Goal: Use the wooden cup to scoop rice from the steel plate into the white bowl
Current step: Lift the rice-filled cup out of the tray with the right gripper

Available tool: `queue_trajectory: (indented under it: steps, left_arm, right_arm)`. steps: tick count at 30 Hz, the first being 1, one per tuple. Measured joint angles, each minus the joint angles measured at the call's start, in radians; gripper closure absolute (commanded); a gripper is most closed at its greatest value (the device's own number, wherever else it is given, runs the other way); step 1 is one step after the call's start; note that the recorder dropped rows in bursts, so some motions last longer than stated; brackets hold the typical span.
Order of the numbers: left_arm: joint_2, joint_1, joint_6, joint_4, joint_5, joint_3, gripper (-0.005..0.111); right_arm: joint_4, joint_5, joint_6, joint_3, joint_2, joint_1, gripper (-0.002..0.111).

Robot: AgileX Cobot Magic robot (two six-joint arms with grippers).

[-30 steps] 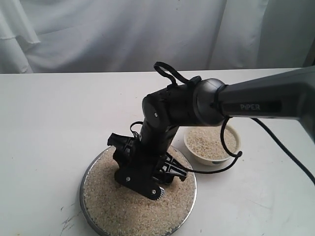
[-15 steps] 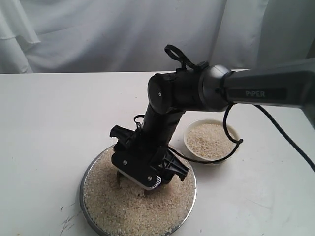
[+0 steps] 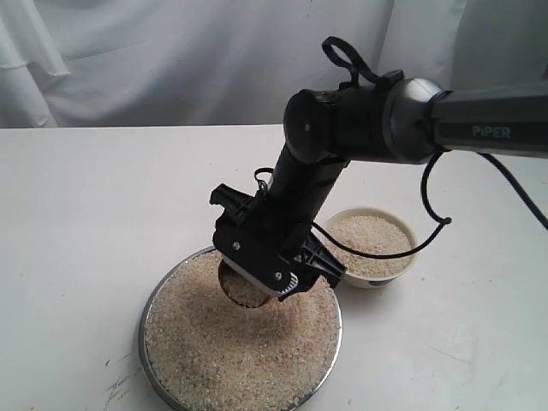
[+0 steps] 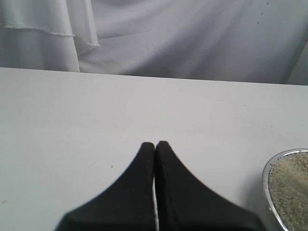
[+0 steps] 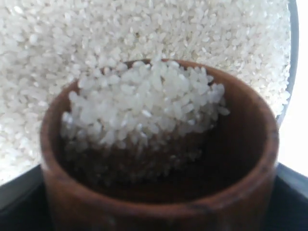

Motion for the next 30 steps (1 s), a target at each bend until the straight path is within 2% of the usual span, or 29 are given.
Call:
queue_trajectory:
  steps: [9,13,23,30]
  left_arm:
    - [0.0,0.0,0.0,0.0,0.0,0.0,0.107]
    - [0.0,0.0,0.0,0.0,0.0,0.0,0.107]
    - [0.0,0.0,0.0,0.0,0.0,0.0,0.107]
    - [0.0,0.0,0.0,0.0,0.0,0.0,0.107]
  right_arm:
    - [0.006,0.072,0.006,0.0,-0.033,-0.061,0.108]
    - [0.069,0.122,0.004,0.0,-0.041,-0.091,0.108]
    - [0.132,0.192,0.026,0.0,-0.044,-0.113,0.108]
    - [0.132,0.192,0.068,0.0,-0.063,-0.224,0.108]
